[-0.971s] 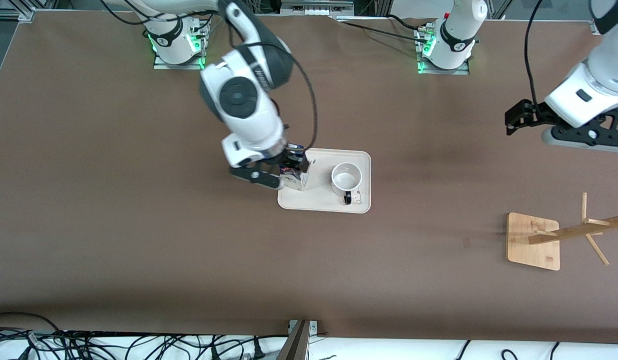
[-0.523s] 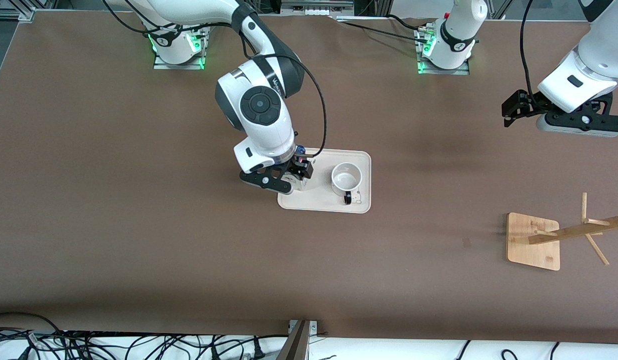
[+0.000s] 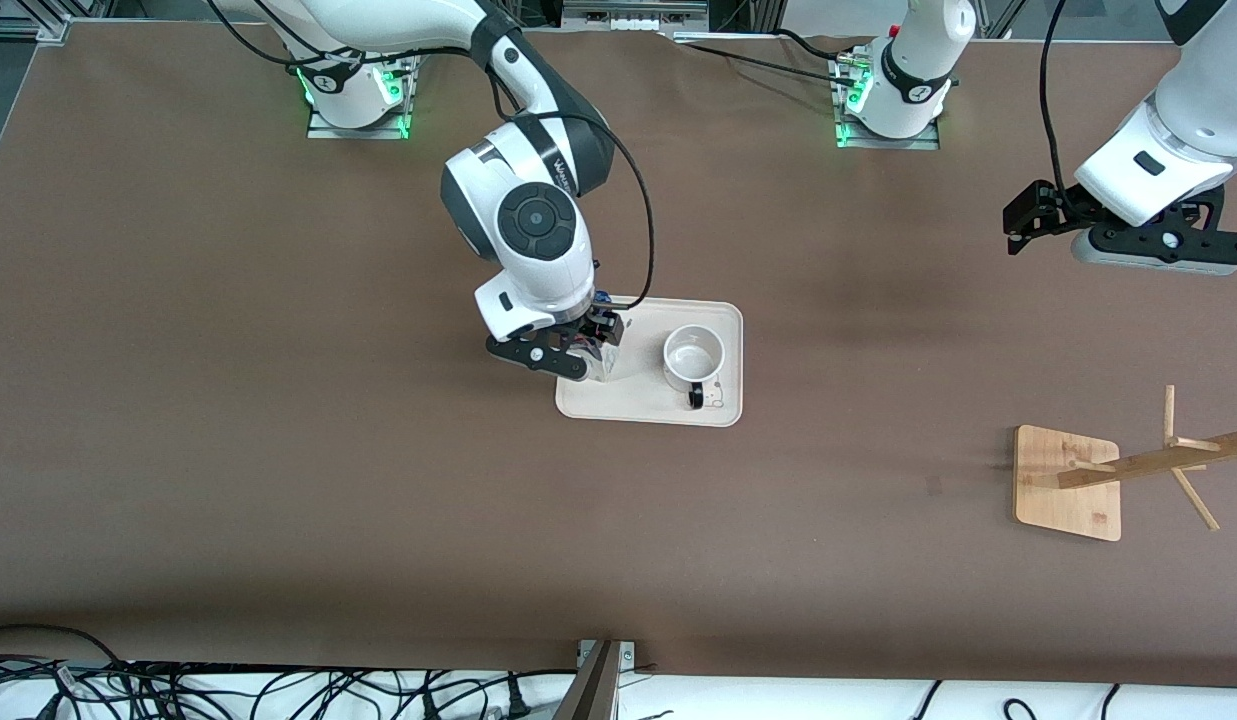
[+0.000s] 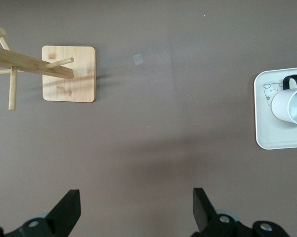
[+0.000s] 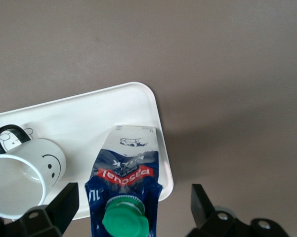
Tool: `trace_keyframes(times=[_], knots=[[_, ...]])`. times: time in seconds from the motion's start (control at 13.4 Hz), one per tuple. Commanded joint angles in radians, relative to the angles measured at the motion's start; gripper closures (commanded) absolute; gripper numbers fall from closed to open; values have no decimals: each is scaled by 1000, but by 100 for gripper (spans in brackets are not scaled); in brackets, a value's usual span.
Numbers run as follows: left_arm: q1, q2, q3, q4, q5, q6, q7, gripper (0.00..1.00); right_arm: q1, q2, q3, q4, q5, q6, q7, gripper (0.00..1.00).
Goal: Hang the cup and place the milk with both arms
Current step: 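Carry the milk carton off the tray with the right gripper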
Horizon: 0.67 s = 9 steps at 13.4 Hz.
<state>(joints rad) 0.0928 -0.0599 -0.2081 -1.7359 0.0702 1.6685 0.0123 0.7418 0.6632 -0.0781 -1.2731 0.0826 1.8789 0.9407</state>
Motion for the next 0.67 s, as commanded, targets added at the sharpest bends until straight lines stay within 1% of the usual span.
trace_keyframes(times=[0.0, 0.07, 0.15, 0.22, 0.37, 0.52, 0.6], knots=[[-5, -17, 6, -17, -13, 11, 9, 0, 22, -5, 0, -20, 6, 3, 21, 0], [-5, -17, 6, -17, -13, 11, 9, 0, 33, -5, 0, -43, 8, 17, 32, 0], [-5, -17, 6, -17, -13, 11, 9, 0, 40, -5, 0, -57, 8, 28, 39, 2], [-5, -17, 6, -17, -13, 11, 11, 0, 48, -5, 0, -60, 8, 29, 40, 11], [-5, -17, 6, -16, -13, 11, 9, 0, 48, -7, 0, -60, 8, 28, 38, 32], [-7, -17, 3, -16, -13, 8, 8, 0, 48, -10, 0, -60, 8, 22, 27, 50], [-7, -17, 3, -17, -13, 8, 8, 0, 48, -10, -2, -58, 8, 20, 23, 53]])
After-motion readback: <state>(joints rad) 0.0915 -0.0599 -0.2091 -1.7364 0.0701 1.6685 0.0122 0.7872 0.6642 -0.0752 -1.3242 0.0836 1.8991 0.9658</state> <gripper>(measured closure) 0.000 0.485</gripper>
